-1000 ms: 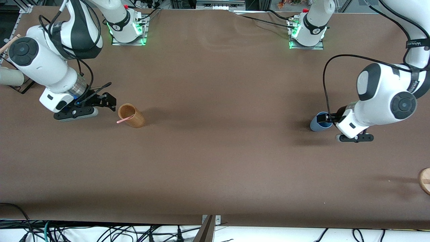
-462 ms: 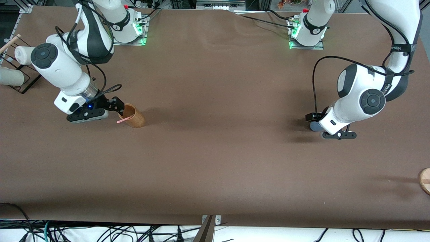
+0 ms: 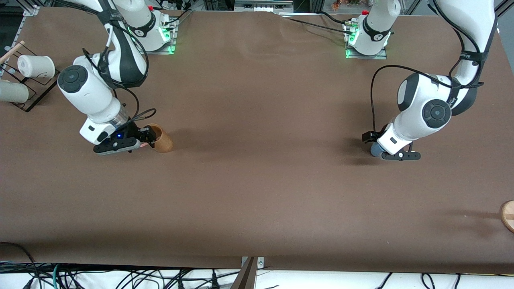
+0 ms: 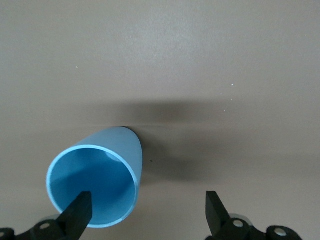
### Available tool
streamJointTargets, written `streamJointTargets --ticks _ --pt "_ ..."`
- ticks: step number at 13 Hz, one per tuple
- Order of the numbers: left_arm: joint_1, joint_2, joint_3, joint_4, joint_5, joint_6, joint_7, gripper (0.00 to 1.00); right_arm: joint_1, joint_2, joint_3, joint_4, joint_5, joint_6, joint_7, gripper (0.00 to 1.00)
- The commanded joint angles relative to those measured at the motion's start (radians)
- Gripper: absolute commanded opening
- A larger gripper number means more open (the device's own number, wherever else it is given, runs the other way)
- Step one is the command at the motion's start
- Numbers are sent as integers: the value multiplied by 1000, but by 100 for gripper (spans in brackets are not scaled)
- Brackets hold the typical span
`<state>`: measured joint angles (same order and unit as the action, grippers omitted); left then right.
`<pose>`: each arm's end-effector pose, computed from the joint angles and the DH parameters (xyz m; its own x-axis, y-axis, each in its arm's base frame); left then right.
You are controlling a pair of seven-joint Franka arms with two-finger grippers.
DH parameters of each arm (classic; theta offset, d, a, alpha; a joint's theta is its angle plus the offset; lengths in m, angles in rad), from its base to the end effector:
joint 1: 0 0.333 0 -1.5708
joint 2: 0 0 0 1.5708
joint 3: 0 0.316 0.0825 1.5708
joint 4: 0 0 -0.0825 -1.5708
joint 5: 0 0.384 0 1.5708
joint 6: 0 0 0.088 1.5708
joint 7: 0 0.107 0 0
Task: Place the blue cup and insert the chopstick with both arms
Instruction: 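Grasp the blue cup with the left gripper while the right gripper grasps the chopstick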
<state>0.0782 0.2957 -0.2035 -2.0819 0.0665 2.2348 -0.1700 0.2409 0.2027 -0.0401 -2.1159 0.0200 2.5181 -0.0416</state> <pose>0.5645 -0.0675 0.2759 0.9908 0.0054 -0.1351 0.0040 -0.9999 -0.0104 0.5776 0.1179 0.3379 0.9545 0.2226 0.1984 0.2268 -0.9739 0.0017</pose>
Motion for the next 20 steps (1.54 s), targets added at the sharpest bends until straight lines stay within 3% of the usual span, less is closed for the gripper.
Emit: streamJointTargets --ticks 1,4,7,9,11,12,13,15,16,20 --pt "18 -44 -17 -75 24 64 -14 100 4 -16 2 -29 5 31 -1 60" --pt "28 -24 -16 -93 24 126 -14 100 6 -17 2 -27 5 31 -1 33" --pt "28 0 -16 -93 24 161 -14 100 6 -20 2 -29 5 28 0 13" --pt "28 17 -16 -93 24 189 -16 100 6 -22 6 -27 5 27 0 4" --pt "26 34 -14 -93 24 200 -52 96 6 -26 14 -22 5 22 0 0" --pt "26 37 -14 -93 26 203 -54 90 6 -28 14 -19 5 21 0 0" --pt "26 37 -14 -93 26 203 -56 76 6 -31 14 -13 5 21 -6 0" --pt "26 37 -16 -90 24 198 -56 24 5 -54 14 37 5 -54 -12 0" --pt "26 37 -16 -87 24 192 -57 3 4 -58 13 86 5 -126 -12 0" --pt "28 39 -16 -84 24 187 -54 0 3 -63 2 313 5 -424 -17 0"
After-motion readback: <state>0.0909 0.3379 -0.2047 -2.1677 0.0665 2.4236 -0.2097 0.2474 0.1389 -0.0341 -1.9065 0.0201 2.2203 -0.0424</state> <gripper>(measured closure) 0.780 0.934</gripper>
